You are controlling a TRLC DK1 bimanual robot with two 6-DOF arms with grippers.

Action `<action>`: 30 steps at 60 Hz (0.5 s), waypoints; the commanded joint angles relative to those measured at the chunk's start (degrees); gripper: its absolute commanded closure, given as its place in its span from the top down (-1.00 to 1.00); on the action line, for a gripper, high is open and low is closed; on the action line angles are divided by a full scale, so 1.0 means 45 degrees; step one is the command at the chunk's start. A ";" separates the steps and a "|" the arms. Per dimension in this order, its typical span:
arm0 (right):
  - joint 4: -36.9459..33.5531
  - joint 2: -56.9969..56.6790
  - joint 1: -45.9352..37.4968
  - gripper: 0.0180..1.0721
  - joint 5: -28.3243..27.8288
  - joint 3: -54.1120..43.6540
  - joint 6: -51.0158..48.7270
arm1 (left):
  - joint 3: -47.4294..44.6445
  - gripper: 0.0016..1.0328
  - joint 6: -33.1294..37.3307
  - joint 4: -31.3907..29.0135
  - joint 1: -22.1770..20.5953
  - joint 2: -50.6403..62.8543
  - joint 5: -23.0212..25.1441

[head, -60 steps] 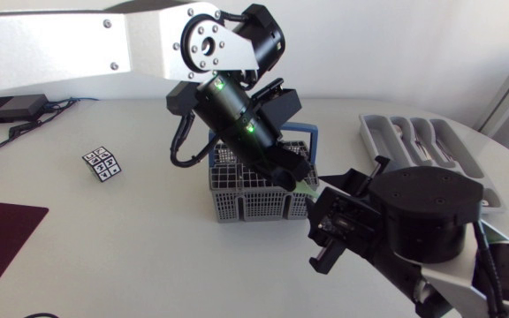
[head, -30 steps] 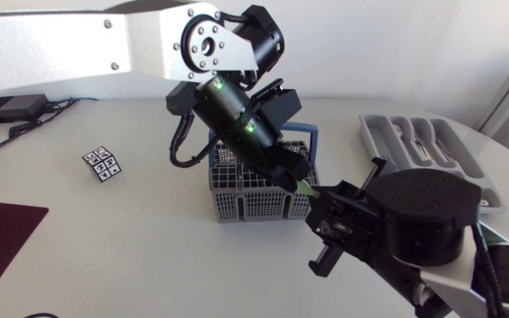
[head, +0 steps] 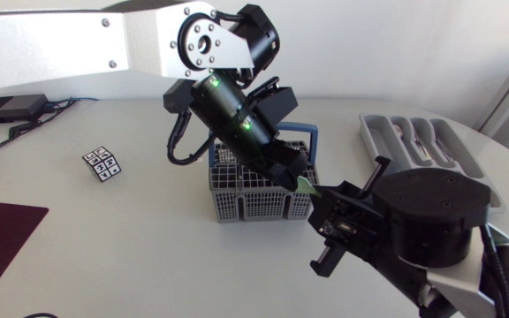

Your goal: Transfer all utensils from the basket to the drawer tray.

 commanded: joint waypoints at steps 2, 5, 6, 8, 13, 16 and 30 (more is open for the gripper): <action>-0.0258 -0.0264 -0.0015 -0.75 -0.0042 -0.0182 -0.0008 | 0.0522 0.54 -0.0313 0.0167 0.0291 -0.0501 0.0092; -0.0317 -0.0342 -0.0034 -0.75 -0.0120 -0.0221 -0.0008 | 0.0522 0.95 -0.0411 0.0460 0.0389 -0.0716 0.0092; -0.0336 -0.0361 -0.0034 -0.75 -0.0120 -0.0241 -0.0008 | 0.0522 0.94 -0.0430 0.0519 0.0428 -0.0735 0.0092; -0.0414 -0.0439 -0.0054 -0.75 -0.0198 -0.0280 -0.0008 | 0.0522 0.94 -0.0528 0.0675 0.0545 -0.0833 0.0092; -0.0629 -0.0732 -0.0210 -0.75 -0.0491 -0.0397 0.0031 | 0.0502 0.94 -0.0743 0.0909 0.0916 -0.0930 0.0092; -0.0903 -0.0947 -0.0484 -0.75 -0.0843 -0.0436 0.0109 | 0.0483 0.94 -0.0840 0.1066 0.1228 -0.0989 0.0092; -0.2797 -0.2725 -0.3941 -0.75 -0.4378 -0.0632 -0.0204 | -0.0377 0.94 -0.0958 0.2569 0.2322 -0.2259 -0.1022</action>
